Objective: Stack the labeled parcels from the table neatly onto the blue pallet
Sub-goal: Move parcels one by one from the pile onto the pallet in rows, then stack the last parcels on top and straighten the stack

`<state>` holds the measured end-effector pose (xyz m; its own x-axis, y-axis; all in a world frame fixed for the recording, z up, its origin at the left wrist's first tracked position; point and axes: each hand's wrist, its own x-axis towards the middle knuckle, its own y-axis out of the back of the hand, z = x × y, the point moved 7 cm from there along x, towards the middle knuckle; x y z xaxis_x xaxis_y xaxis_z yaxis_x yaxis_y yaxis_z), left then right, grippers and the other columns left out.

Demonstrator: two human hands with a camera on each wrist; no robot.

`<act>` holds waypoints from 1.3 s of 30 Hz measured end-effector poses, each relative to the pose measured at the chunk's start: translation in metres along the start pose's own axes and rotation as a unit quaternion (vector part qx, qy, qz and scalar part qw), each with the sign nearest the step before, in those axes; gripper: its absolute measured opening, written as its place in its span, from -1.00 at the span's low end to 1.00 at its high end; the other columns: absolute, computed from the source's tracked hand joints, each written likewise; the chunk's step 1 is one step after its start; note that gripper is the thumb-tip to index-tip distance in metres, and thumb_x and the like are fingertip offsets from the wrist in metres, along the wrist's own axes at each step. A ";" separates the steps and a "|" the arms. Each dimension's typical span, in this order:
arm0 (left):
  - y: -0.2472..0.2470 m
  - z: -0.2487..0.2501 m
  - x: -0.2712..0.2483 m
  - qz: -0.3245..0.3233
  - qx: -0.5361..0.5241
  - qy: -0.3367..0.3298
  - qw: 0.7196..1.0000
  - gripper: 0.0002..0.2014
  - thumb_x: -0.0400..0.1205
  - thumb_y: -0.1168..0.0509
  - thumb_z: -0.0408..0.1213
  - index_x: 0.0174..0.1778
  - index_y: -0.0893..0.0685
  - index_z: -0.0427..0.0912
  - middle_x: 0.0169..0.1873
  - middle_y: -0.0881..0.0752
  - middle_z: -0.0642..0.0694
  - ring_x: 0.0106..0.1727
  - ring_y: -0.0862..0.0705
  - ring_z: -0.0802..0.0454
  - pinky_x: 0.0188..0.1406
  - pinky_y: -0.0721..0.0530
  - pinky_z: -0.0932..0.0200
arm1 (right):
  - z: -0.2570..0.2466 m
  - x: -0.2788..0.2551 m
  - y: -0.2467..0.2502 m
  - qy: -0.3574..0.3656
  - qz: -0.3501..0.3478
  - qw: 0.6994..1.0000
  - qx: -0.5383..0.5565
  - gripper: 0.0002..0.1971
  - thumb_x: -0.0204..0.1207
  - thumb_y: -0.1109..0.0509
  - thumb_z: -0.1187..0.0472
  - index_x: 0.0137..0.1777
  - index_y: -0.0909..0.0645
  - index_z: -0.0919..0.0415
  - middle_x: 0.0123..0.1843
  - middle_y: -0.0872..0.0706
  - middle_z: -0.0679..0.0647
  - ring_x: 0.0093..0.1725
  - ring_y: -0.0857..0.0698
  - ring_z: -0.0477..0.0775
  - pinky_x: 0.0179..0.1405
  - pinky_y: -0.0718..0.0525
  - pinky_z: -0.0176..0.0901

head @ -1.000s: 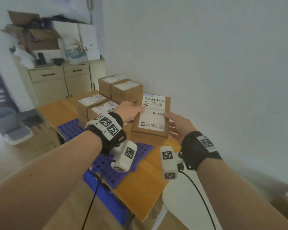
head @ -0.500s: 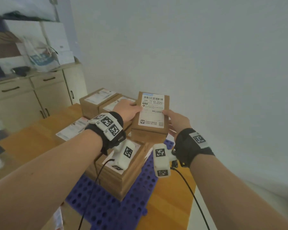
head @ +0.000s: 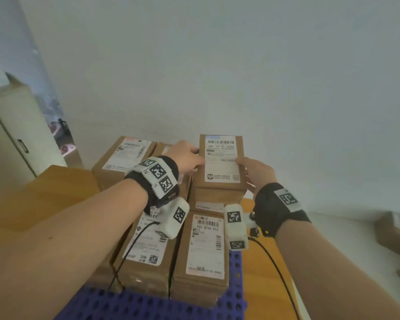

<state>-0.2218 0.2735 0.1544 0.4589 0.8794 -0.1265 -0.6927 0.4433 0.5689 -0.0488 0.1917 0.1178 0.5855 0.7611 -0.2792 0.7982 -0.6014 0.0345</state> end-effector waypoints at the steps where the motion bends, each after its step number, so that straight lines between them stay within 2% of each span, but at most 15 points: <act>1: -0.001 -0.002 0.002 -0.010 0.005 -0.002 1.000 -0.79 0.62 -0.31 -0.31 0.14 -0.70 -0.25 -0.01 -0.77 -0.07 -0.07 -0.77 0.00 -0.05 -0.78 0.11 | 0.002 -0.001 0.000 -0.001 0.010 1.000 -0.003 -0.96 0.49 -0.45 0.19 -0.17 -0.64 0.08 -0.19 -0.77 0.03 -0.20 -0.74 0.02 -0.17 -0.74 -0.18; 4: -0.003 -0.008 0.008 -0.026 0.032 -0.009 0.999 -0.76 0.62 -0.32 -0.30 0.16 -0.67 -0.31 -0.01 -0.76 -0.14 -0.07 -0.78 -0.08 0.01 -0.77 -0.01 | 0.010 0.000 -0.001 -0.006 0.031 0.999 -0.008 -0.96 0.49 -0.45 0.21 -0.10 -0.66 0.13 -0.19 -0.76 0.02 -0.19 -0.73 0.02 -0.20 -0.72 -0.19; 8: 0.000 -0.014 0.012 -0.019 0.071 -0.016 0.997 -0.75 0.58 -0.34 -0.30 0.13 -0.69 -0.31 -0.02 -0.78 -0.20 -0.04 -0.77 -0.13 0.01 -0.77 -0.08 | 0.019 0.005 -0.008 -0.004 0.040 0.999 -0.030 -0.81 0.48 -0.44 0.26 0.09 -0.69 0.20 -0.13 -0.75 0.07 -0.10 -0.73 0.09 0.04 -0.74 -0.06; 10: 0.002 -0.016 0.014 -0.009 0.093 -0.028 0.995 -0.72 0.57 -0.35 -0.30 0.17 -0.69 -0.31 0.03 -0.77 -0.18 0.05 -0.74 -0.12 0.08 -0.72 0.03 | 0.022 0.009 -0.010 -0.004 0.043 0.997 -0.064 -0.77 0.46 -0.43 0.29 0.12 -0.70 0.18 -0.08 -0.76 0.09 -0.05 -0.75 0.10 0.13 -0.73 0.00; 13: 0.007 -0.016 0.014 0.018 0.132 -0.053 0.990 -0.61 0.58 -0.36 -0.27 0.34 -0.61 -0.17 0.21 -0.69 -0.07 0.19 -0.64 0.01 0.07 -0.51 0.24 | 0.023 0.011 -0.012 0.007 0.045 0.990 -0.137 -0.70 0.40 -0.45 0.29 0.13 -0.71 0.09 0.07 -0.78 0.07 0.07 -0.74 0.09 0.20 -0.70 0.06; 16: 0.016 -0.018 0.013 0.058 0.160 -0.079 0.982 -0.58 0.59 -0.34 -0.19 0.40 -0.56 -0.06 0.37 -0.57 -0.07 0.35 -0.54 -0.02 0.24 -0.46 0.15 | 0.015 0.007 -0.016 0.037 0.047 0.974 -0.218 -0.51 0.41 -0.46 0.24 0.38 -0.57 0.10 0.34 -0.65 0.06 0.25 -0.65 0.11 0.29 -0.60 -0.08; 18: 0.016 -0.024 0.014 0.052 0.198 -0.076 0.976 -0.53 0.62 -0.30 -0.13 0.47 -0.48 -0.06 0.47 -0.47 -0.12 0.47 -0.44 -0.08 0.41 -0.39 0.04 | 0.005 0.003 -0.021 0.068 0.040 0.963 -0.257 -0.41 0.45 -0.46 0.20 0.50 -0.44 0.12 0.41 -0.58 0.07 0.27 -0.60 0.09 0.14 -0.53 -0.21; 20: 0.009 -0.033 0.013 0.023 0.242 -0.066 0.968 -0.47 0.65 -0.23 -0.05 0.55 -0.37 -0.08 0.57 -0.33 -0.13 0.57 -0.29 -0.10 0.54 -0.26 -0.02 | 0.001 -0.001 -0.033 0.088 0.014 0.948 -0.306 -0.37 0.44 -0.48 0.15 0.51 -0.40 0.10 0.40 -0.59 0.07 0.25 -0.60 0.07 0.08 -0.51 -0.22; 23: 0.007 -0.040 0.013 0.010 0.242 -0.060 0.968 -0.45 0.68 -0.17 -0.02 0.60 -0.29 -0.08 0.62 -0.21 -0.12 0.63 -0.18 -0.08 0.58 -0.14 0.00 | 0.007 -0.004 -0.053 0.083 -0.020 0.920 -0.382 -0.19 0.35 -0.52 -0.03 0.59 -0.27 0.06 0.45 -0.52 0.07 0.39 -0.53 0.11 0.33 -0.51 -0.11; 25: 0.008 -0.043 0.013 -0.001 0.225 -0.054 0.973 -0.44 0.68 -0.18 -0.03 0.60 -0.28 -0.07 0.64 -0.17 -0.12 0.64 -0.14 -0.08 0.59 -0.12 0.00 | 0.012 -0.004 -0.060 0.072 -0.013 0.910 -0.409 -0.10 0.28 -0.51 -0.16 0.60 -0.24 0.03 0.44 -0.48 0.10 0.39 -0.51 0.16 0.35 -0.54 -0.03; 28: 0.009 -0.041 0.011 -0.006 0.223 -0.058 0.973 -0.43 0.67 -0.20 -0.04 0.60 -0.29 -0.10 0.62 -0.21 -0.12 0.63 -0.17 -0.08 0.58 -0.15 0.01 | 0.012 -0.006 -0.068 0.064 0.001 0.894 -0.443 -0.13 0.19 -0.46 -0.25 0.51 -0.32 0.02 0.39 -0.45 0.15 0.35 -0.51 0.24 0.23 -0.59 -0.02; 31: 0.008 -0.039 0.009 0.001 0.228 -0.065 0.971 -0.43 0.66 -0.22 -0.05 0.58 -0.32 -0.13 0.58 -0.28 -0.14 0.60 -0.23 -0.09 0.54 -0.20 0.02 | 0.012 -0.008 -0.073 0.057 0.011 0.882 -0.467 -0.15 0.20 -0.44 -0.26 0.48 -0.32 0.05 0.39 -0.39 0.18 0.37 -0.47 0.26 0.22 -0.58 0.02; 39: 0.007 -0.042 0.012 0.004 0.227 -0.058 0.972 -0.37 0.62 -0.25 -0.04 0.61 -0.28 -0.09 0.64 -0.16 -0.12 0.64 -0.15 -0.08 0.59 -0.13 0.01 | 0.012 -0.012 -0.076 0.064 0.019 0.865 -0.497 -0.19 0.21 -0.42 -0.24 0.44 -0.35 0.10 0.37 -0.39 0.19 0.35 -0.45 0.28 0.15 -0.54 0.06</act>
<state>-0.2444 0.2942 0.1224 0.5328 0.8451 -0.0427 -0.3920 0.2912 0.8727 -0.1180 0.2251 0.1065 0.5741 0.8043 -0.1529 0.4687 -0.1698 0.8669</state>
